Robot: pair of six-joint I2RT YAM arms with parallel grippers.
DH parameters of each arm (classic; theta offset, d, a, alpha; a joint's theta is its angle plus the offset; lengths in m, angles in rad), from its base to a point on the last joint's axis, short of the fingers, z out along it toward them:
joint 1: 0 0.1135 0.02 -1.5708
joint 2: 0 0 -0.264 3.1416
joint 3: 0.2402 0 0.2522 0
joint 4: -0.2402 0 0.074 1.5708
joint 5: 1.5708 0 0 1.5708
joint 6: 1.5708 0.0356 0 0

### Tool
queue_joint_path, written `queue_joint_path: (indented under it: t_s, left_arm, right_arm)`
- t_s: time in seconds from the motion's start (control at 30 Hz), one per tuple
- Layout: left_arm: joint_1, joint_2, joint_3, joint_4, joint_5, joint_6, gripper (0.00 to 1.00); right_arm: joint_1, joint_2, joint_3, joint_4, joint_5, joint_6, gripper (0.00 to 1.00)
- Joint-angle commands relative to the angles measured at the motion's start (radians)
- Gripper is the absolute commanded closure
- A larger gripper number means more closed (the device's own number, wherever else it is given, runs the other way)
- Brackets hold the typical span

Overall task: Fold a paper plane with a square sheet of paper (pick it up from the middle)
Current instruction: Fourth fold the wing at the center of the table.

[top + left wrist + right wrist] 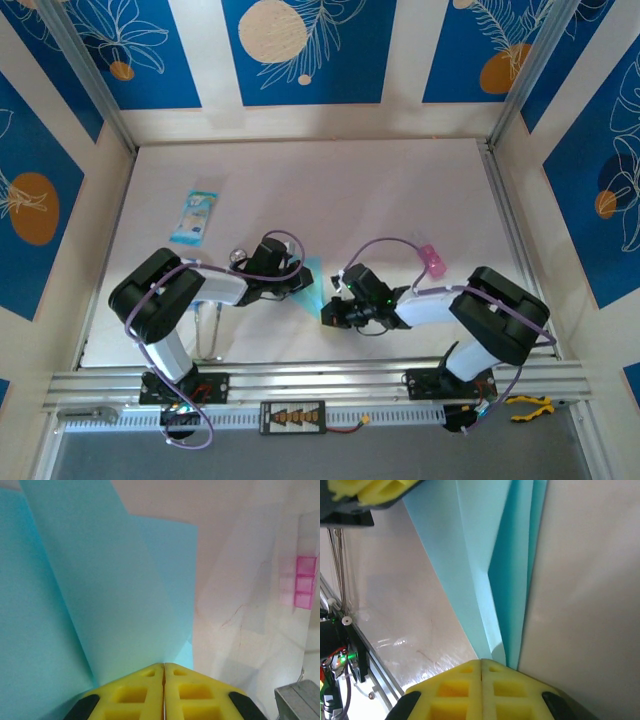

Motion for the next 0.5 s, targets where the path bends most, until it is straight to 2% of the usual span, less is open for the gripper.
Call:
queue_joint_path:
  t_s: [0.0, 0.27, 0.47]
  left_arm:
    - [0.005, 0.025, -0.029, -0.061, -0.052, -0.002, 0.91]
    - [0.002, 0.016, -0.059, -0.014, -0.076, -0.054, 0.91]
    - [0.001, -0.013, -0.082, -0.02, -0.104, -0.068, 0.91]
  right_arm:
    - [0.031, -0.037, -0.058, -0.091, -0.019, 0.031, 0.97]
    - [0.015, -0.201, -0.003, -0.217, 0.013, -0.013, 0.97]
    - [-0.03, -0.179, 0.103, -0.219, -0.006, -0.045, 0.97]
